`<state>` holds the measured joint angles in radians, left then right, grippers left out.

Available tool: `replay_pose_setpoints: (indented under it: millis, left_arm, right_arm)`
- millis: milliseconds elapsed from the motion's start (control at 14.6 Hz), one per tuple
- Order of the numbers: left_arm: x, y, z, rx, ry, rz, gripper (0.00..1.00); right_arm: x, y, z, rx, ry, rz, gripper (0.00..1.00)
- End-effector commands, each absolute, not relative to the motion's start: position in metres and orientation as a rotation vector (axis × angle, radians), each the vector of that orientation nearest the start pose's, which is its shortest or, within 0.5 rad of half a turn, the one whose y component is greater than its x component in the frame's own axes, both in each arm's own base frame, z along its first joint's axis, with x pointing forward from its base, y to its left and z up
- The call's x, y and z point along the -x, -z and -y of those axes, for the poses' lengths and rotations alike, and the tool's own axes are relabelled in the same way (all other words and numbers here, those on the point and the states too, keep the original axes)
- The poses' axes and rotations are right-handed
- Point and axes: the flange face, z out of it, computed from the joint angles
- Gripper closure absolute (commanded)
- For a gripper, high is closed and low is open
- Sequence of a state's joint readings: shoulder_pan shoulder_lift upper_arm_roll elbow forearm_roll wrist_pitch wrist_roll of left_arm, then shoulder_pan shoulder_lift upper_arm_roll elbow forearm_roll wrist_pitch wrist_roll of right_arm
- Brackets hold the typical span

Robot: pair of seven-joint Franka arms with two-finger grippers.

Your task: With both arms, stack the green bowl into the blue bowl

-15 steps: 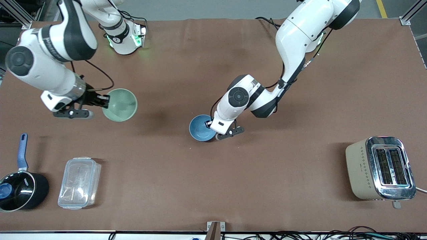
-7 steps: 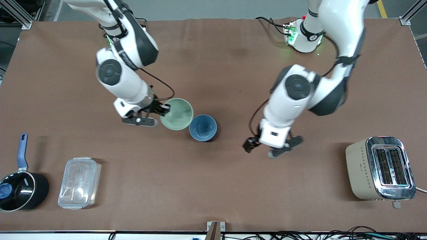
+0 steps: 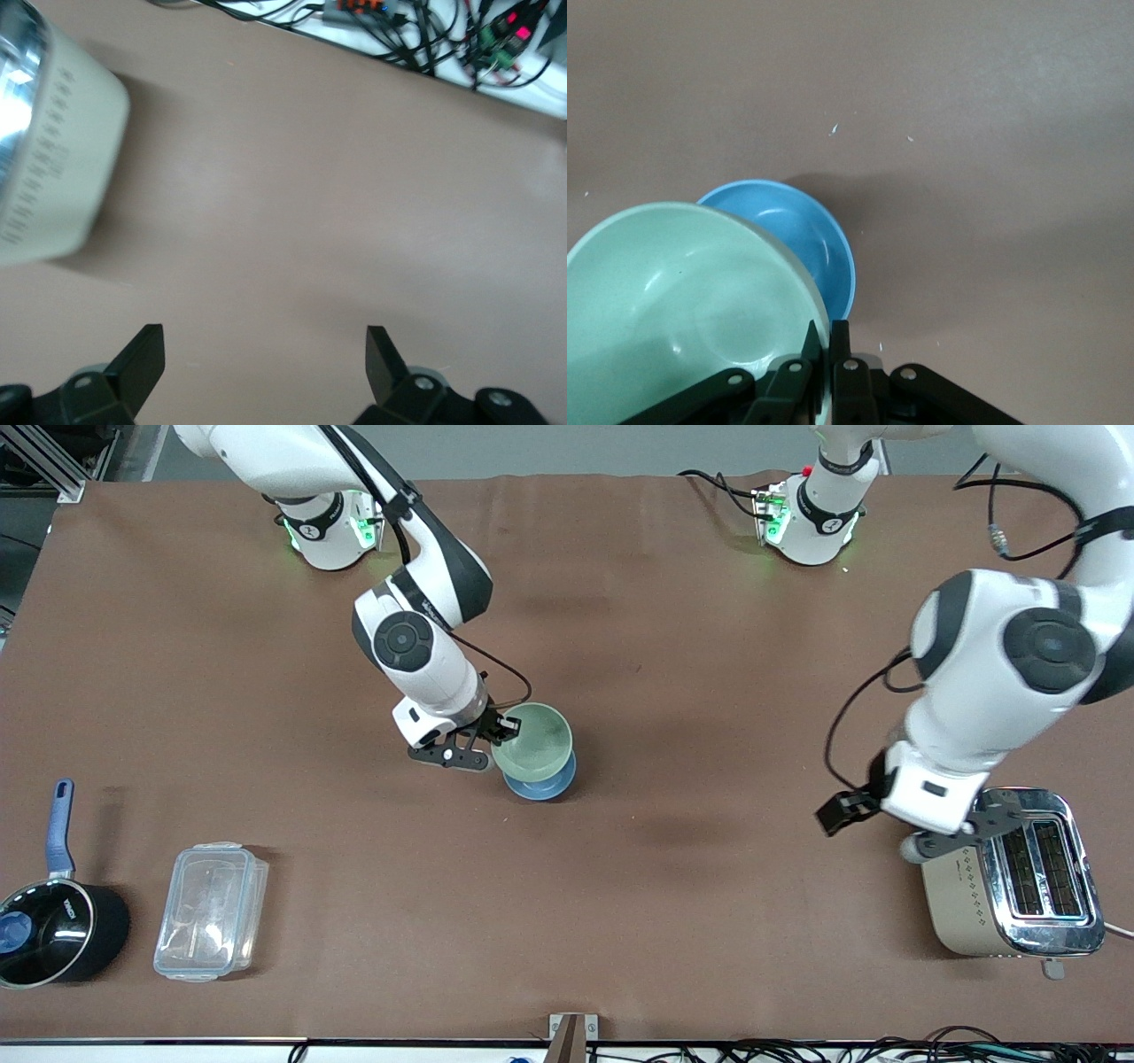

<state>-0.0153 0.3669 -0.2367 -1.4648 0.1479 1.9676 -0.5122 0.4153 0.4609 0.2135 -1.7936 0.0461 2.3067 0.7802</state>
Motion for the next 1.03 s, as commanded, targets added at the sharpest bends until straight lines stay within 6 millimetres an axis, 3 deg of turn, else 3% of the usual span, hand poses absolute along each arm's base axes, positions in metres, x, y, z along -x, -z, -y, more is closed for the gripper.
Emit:
replay_pose_setpoints:
  millis: [0, 206, 412, 618, 961]
  left_arm:
    - [-0.647, -0.521, 0.103, 3.063, 0.166, 0.142, 0.00]
    - [-0.624, -0.556, 0.075, 3.048, 0.089, 0.036, 0.00]
    - [-0.602, -0.585, 0.069, 3.033, 0.051, -0.099, 0.00]
    - [-0.591, -0.601, 0.052, 3.143, 0.034, -0.012, 0.00]
    - [-0.571, -0.610, 0.063, 3.144, 0.010, -0.029, 0.00]
  right_arm:
    - [-0.548, -0.293, -0.390, 2.978, -0.016, -0.336, 1.00]
    - [-0.542, -0.285, -0.395, 2.991, -0.025, -0.324, 0.99]
    - [-0.535, -0.275, -0.400, 3.006, -0.042, -0.312, 0.99]
    - [-0.536, -0.262, -0.398, 3.028, -0.046, -0.301, 0.98]
    - [-0.543, -0.256, -0.389, 3.026, -0.047, -0.328, 0.98]
